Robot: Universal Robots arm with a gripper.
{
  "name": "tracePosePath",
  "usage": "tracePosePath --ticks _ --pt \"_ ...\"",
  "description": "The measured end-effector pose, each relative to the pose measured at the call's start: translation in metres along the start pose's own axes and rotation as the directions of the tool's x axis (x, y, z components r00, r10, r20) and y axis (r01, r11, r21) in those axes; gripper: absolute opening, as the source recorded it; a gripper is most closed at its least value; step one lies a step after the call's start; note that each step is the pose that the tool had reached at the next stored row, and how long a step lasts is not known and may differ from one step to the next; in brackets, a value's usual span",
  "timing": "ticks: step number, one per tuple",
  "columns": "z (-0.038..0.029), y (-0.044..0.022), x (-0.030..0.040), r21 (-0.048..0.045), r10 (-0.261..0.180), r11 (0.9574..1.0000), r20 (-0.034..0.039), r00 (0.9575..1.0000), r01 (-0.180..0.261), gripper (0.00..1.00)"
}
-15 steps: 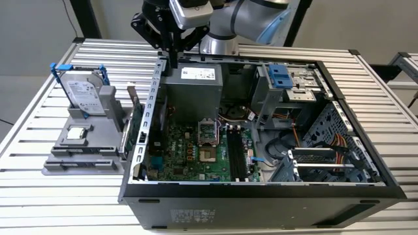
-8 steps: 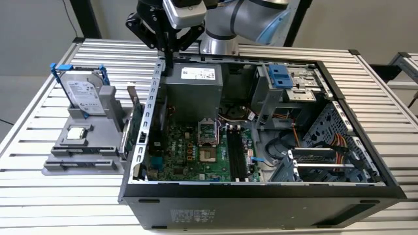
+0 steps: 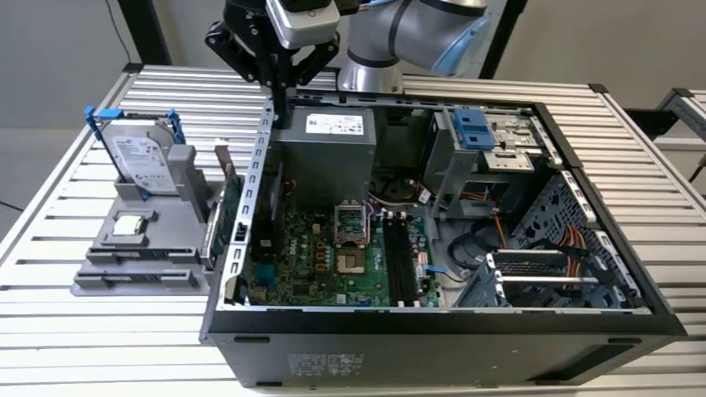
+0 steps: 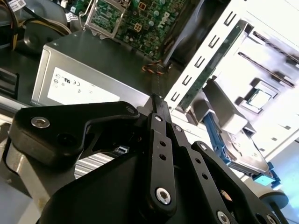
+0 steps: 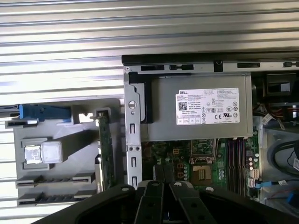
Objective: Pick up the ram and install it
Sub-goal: 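Reach for the ram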
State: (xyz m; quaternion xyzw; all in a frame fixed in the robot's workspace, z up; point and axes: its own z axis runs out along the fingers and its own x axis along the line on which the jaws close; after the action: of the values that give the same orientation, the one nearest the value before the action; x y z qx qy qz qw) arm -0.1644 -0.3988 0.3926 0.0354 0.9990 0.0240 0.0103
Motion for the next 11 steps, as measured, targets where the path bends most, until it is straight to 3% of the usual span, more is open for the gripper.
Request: tracePosePath --ticks 11 --pt "-0.0002 -0.0006 0.0089 0.0 0.0 1.0 0.0 1.0 0.0 0.0"
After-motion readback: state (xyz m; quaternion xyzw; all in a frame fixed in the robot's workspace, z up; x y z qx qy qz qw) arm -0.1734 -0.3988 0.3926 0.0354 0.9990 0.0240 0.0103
